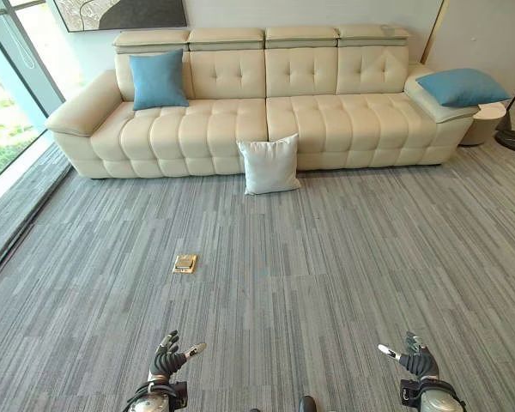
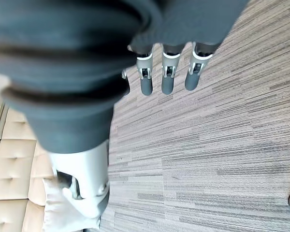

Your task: Pick up all the scattered cushions and arrange them neatly on the sofa.

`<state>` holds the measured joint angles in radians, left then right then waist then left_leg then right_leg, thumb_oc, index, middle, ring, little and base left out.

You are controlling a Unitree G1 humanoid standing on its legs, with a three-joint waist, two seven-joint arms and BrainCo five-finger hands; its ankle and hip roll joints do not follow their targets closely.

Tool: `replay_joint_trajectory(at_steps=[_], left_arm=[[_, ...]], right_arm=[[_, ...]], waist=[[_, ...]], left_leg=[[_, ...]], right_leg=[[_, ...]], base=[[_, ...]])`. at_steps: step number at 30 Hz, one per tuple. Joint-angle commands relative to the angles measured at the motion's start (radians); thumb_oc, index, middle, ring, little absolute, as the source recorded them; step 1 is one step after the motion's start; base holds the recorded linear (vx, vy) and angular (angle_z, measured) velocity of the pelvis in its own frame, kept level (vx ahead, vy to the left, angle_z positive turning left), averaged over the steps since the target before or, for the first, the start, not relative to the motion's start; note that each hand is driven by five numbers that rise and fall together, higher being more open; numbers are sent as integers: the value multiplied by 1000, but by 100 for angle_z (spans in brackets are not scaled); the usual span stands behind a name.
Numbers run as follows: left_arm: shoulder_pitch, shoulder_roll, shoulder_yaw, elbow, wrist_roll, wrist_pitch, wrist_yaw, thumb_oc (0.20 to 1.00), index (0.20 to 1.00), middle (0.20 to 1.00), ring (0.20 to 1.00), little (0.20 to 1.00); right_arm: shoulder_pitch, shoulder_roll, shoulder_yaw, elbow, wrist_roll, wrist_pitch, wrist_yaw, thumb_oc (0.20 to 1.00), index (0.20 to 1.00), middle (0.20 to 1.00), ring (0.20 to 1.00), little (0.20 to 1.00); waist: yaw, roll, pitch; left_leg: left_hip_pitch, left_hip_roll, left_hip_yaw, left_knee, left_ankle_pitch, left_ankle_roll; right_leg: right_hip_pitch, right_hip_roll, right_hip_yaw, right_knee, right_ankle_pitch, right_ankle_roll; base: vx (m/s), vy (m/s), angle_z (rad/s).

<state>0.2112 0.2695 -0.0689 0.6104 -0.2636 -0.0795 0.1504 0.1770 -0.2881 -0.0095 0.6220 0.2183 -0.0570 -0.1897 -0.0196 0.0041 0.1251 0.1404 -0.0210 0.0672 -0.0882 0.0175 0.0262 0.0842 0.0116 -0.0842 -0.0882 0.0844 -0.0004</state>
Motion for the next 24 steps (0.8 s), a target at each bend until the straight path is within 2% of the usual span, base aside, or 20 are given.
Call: replay_joint_trajectory(at_steps=[1,13,24], left_arm=[[-48,17,16,29,3,-26,10,1000,1000,1000,1000,1000],[-52,6,-10,24,10,-20,16,1000,1000,1000,1000,1000],[-40,9,-10,1,-41,-22,-11,1000,1000,1000,1000,1000]], right_arm=[[-31,-14,-29,-19,28,-47,-16,1000,1000,1000,1000,1000],[-37,-4,1,-5,20,-36,-13,1000,1000,1000,1000,1000],[-29,-4,6,-14,12,-30,-8,1000,1000,1000,1000,1000]], waist=[[-12,-11,-4],[-9,-12,0],[-10,-13,11]], left_leg=[[34,24,-12,1,-94,-41],[32,20,-19,1,-93,-38],[26,22,-22,1,-91,-39]], right_leg=[[69,-40,-11,1,-147,74],[71,-43,-16,1,-146,75],[66,-45,-20,1,-147,76]], base=[[0,0,0],[0,0,0],[0,0,0]])
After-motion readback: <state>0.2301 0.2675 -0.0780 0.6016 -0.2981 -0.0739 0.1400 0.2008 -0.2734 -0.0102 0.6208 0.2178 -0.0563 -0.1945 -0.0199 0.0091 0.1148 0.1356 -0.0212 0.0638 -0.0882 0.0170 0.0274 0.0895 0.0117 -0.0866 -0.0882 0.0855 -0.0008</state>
